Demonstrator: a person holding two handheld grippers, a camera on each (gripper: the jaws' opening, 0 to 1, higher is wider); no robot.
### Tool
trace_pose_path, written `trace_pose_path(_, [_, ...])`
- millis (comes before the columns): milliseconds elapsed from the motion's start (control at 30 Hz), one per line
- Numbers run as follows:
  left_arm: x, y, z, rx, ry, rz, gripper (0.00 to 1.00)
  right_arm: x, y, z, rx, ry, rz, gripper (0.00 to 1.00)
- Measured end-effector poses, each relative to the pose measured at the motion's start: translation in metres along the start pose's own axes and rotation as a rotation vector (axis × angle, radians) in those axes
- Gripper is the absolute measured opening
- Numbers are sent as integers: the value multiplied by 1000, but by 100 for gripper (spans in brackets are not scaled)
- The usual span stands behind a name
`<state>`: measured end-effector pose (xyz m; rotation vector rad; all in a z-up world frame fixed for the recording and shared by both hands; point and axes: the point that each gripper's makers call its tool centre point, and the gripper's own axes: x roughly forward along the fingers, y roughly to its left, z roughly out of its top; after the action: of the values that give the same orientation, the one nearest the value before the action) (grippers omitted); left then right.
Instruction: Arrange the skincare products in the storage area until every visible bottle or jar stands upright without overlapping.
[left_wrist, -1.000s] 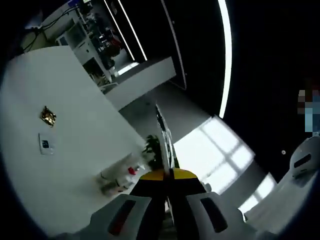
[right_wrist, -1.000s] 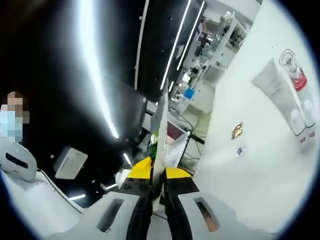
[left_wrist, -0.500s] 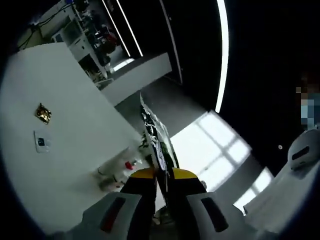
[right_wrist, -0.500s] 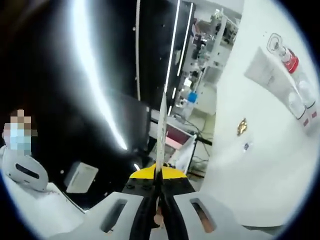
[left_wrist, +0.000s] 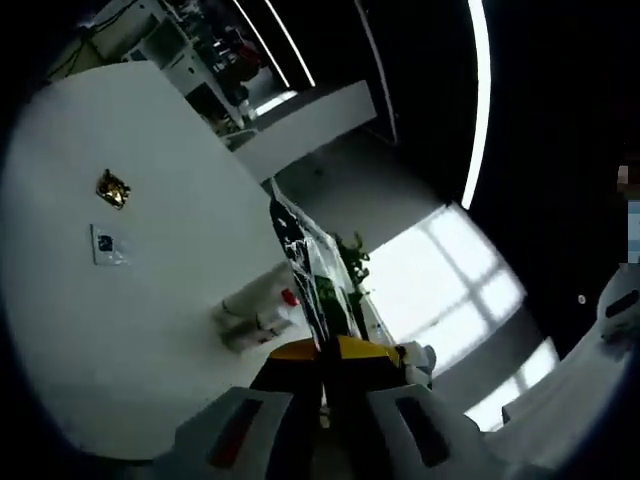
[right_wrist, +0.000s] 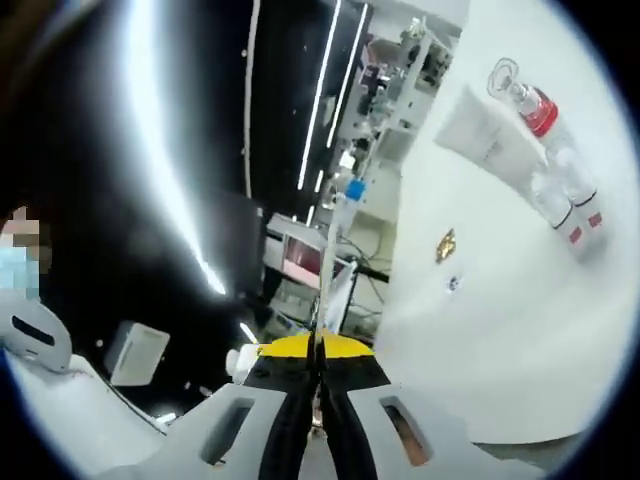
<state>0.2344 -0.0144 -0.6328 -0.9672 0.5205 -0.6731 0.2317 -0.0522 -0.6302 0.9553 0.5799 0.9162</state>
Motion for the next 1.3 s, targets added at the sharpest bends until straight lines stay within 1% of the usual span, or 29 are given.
trace_pose_path(33, [1,5,-4,3,17,21,0,0,-3,-2,-25,13,-19,1])
trace_pose_path(67, [2,7,-6,-2,19,29,0,0,-7,-3,-49,27,-37,1])
trace_pose_path(100, [3,11,-9,-37,23,39,0,-1,-11,-4,-79,42,-53,1])
trace_pose_path(200, [5,16,-13,-87,20,37,0,-1,-13,-5,-122,58,-67,1])
trace_pose_path(233, [7,18,-15,-104,24,41,0,-3,-17,-5,-162,71,-83,1])
trace_pose_path(267, [8,19,-16,-104,28,45,0,-3,-18,-6,-169,76,-89,2])
trace_pose_path(367, [11,22,-19,-125,31,47,0,-5,-24,-5,-238,75,-106,3])
trace_pose_path(433, [13,23,-20,-145,35,46,0,-7,-27,-4,-296,83,-116,4])
trace_pose_path(500, [16,24,-21,-149,43,46,0,-10,-32,-4,-355,100,-135,7])
trace_pose_path(633, [20,27,-22,-159,46,47,0,-13,-39,-9,-436,169,-159,16])
trace_pose_path(667, [20,28,-21,-160,44,48,0,-12,-38,-10,-449,172,-157,18])
trace_pose_path(733, [22,29,-19,-166,38,49,0,-12,-37,-12,-448,184,-148,27])
trace_pose_path(800, [25,32,-18,-164,40,55,0,-12,-38,-14,-477,199,-148,35])
trace_pose_path(1000, [32,41,-19,-175,43,61,0,-13,-38,-20,-512,236,-142,56])
trace_pose_path(1100, [35,44,-19,-190,40,64,0,-13,-41,-23,-539,254,-155,69])
trace_pose_path(1200, [37,47,-19,-208,37,62,0,-14,-46,-27,-560,281,-180,76])
trace_pose_path(1300, [39,51,-19,-208,38,73,0,-17,-52,-28,-575,298,-198,82])
